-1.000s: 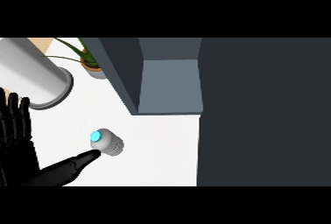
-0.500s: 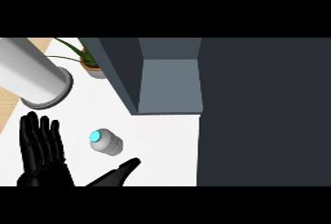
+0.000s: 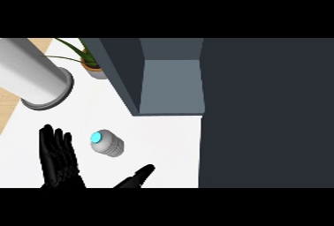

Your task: Pick up the bottled water, place it into the cabinet and close the cabinet

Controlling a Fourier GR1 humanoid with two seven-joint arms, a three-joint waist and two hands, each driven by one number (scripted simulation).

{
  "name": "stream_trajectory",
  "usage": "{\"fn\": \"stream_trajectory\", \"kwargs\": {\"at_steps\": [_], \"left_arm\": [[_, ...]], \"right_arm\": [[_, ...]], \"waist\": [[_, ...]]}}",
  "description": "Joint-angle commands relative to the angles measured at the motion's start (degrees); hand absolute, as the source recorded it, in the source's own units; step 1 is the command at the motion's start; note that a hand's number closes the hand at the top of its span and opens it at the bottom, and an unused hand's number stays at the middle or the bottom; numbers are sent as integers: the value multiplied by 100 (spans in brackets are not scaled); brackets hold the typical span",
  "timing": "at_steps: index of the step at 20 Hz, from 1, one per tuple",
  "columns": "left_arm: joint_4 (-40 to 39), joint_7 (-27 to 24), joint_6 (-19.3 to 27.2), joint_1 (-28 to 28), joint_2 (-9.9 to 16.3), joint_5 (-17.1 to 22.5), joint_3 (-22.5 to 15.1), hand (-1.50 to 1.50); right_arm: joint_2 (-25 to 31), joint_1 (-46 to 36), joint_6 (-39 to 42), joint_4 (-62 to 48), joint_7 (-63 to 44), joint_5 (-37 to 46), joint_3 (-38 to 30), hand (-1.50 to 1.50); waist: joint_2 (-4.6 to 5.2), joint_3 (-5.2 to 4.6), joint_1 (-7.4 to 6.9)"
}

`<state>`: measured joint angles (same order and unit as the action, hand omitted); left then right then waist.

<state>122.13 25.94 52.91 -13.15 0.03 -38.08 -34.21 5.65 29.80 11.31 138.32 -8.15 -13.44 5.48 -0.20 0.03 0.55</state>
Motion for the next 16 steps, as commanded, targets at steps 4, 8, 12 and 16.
{"fn": "stream_trajectory", "kwargs": {"at_steps": [4,8,12,16], "left_arm": [[-200,-312,403,-211,264,628,435,-150],[-929,-789,862,-246,0,630,428,-150],[-1213,-1388,892,-252,264,1711,660,-150],[-1683,-2316,717,-135,362,2838,1094,-150]], "right_arm": [[49,866,323,785,231,-302,-199,-150],[88,1316,472,955,409,-235,-78,-150],[35,1511,465,1154,505,-130,73,-150],[180,1644,647,1014,746,-329,-171,-150]], "waist": [[1,-7,11],[-4,-8,42],[-8,-19,36],[-7,-24,29]]}}
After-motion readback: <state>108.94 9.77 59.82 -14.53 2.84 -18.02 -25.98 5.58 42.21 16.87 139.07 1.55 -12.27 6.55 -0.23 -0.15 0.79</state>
